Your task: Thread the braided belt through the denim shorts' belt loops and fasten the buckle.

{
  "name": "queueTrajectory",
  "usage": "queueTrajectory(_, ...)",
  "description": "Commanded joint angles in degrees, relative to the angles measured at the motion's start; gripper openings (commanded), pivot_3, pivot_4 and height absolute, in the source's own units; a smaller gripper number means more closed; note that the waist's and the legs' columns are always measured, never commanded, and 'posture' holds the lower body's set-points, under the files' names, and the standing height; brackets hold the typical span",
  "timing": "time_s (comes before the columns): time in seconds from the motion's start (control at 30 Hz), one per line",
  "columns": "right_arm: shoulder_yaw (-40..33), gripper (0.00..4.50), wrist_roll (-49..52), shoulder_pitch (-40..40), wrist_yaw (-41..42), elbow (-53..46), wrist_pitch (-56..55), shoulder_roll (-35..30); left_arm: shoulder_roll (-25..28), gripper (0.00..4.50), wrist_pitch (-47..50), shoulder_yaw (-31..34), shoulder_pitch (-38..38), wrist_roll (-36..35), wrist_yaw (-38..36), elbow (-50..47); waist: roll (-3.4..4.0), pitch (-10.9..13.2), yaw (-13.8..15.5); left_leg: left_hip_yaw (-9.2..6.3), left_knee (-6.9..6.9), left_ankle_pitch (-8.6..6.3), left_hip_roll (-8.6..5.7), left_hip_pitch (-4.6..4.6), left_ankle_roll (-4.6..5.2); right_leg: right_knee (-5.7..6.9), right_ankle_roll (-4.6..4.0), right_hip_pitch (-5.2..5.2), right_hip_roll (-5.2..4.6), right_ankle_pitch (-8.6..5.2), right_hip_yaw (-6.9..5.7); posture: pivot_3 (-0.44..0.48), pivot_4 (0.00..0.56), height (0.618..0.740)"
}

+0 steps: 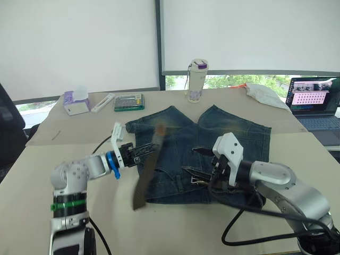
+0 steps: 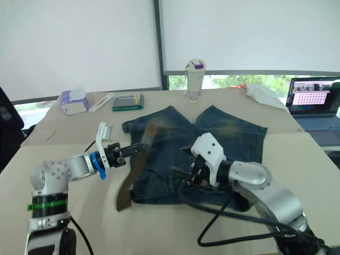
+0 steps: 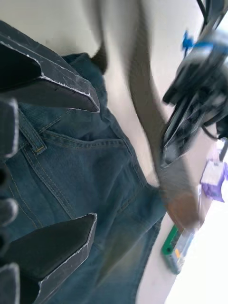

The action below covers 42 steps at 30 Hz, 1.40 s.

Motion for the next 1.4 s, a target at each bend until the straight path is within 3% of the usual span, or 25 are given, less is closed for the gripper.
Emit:
queueTrajectory(0.03, -7.54, 3.76, 9.48, -3.9, -3.4, 0.52, 7.75, 2.4, 2.09, 0.03, 0.93, -6.58, -4.08, -2.63, -9.03, 0.91, 0.03, 0.03, -0.22, 0.0, -0.01, 0.0, 0.01, -0.01, 0.0, 0.02, 0.0, -0.03, 0.02, 0.0, 0.01, 0.0, 0.15, 0.74)
queueTrajectory(0.2, -16.52, 3.76, 25.58, -7.24, -10.35, 1.41, 17.03, 5.27, 4.84, 0.03, -4.53, -15.6, -7.78, 0.99, -18.62, 2.55, 0.07, 0.06, -0.27, -0.03, -0.06, 0.01, 0.08, -0.05, -0.01, -0.03, -0.06, -0.08, 0.06, 0.01, 0.02, 0.0, 0.15, 0.74)
queueTrajectory(0.33, -19.65, 3.76, 35.43, -7.49, -15.94, 0.83, 18.89, 4.9, 6.57, 0.03, -8.16, -19.88, -9.6, 3.65, -24.17, 4.68, 0.09, 0.07, -0.06, -0.03, -0.07, 0.01, 0.06, -0.06, -0.01, -0.09, -0.06, -0.07, 0.02, 0.01, 0.02, 0.0, 0.15, 0.74)
queueTrajectory(0.6, -18.01, 1.21, 50.53, -6.83, -24.01, -0.03, 17.04, -0.28, 7.19, 0.0, -12.96, -23.56, -13.79, 7.92, -29.73, 10.98, 0.08, 0.08, 0.01, -0.03, -0.03, 0.0, 0.04, -0.09, 0.02, -0.1, -0.06, -0.07, 0.0, 0.01, 0.02, 0.0, 0.15, 0.74)
queueTrajectory(0.7, -17.9, 1.36, 51.75, -5.76, -24.51, 0.15, 15.53, -2.14, 7.33, 0.0, -12.95, -23.39, -15.24, 8.13, -31.02, 12.75, 0.06, 0.09, -0.11, -0.02, -0.03, -0.01, 0.05, -0.1, 0.03, -0.09, -0.06, -0.07, 0.04, 0.01, 0.01, 0.0, 0.15, 0.74)
queueTrajectory(0.83, -17.58, 2.63, 53.61, -5.18, -27.44, 1.34, 12.37, -2.58, 7.92, 0.0, -12.71, -23.99, -15.43, 8.63, -32.71, 12.42, 0.06, 0.1, -0.18, -0.01, -0.03, -0.01, 0.07, -0.1, 0.04, -0.03, -0.06, -0.08, 0.07, 0.01, 0.02, 0.0, 0.15, 0.74)
queueTrajectory(1.2, -14.73, 2.63, 58.99, -4.15, -31.65, 2.89, 7.1, -5.52, 8.93, 0.0, -13.34, -25.14, -15.28, 9.88, -34.92, 10.89, 0.07, 0.1, -0.09, -0.01, 0.0, -0.01, 0.06, -0.1, 0.04, -0.06, -0.06, -0.07, 0.06, 0.01, 0.01, 0.0, 0.15, 0.74)
queueTrajectory(1.4, -11.93, 0.79, 58.88, -4.26, -32.37, 2.85, 6.46, -6.1, 8.54, 0.0, -14.94, -26.04, -15.21, 11.11, -35.52, 9.54, 0.06, 0.1, -0.09, -0.01, 0.0, -0.01, 0.06, -0.1, 0.04, -0.05, -0.06, -0.07, 0.07, 0.01, 0.01, 0.0, 0.15, 0.74)
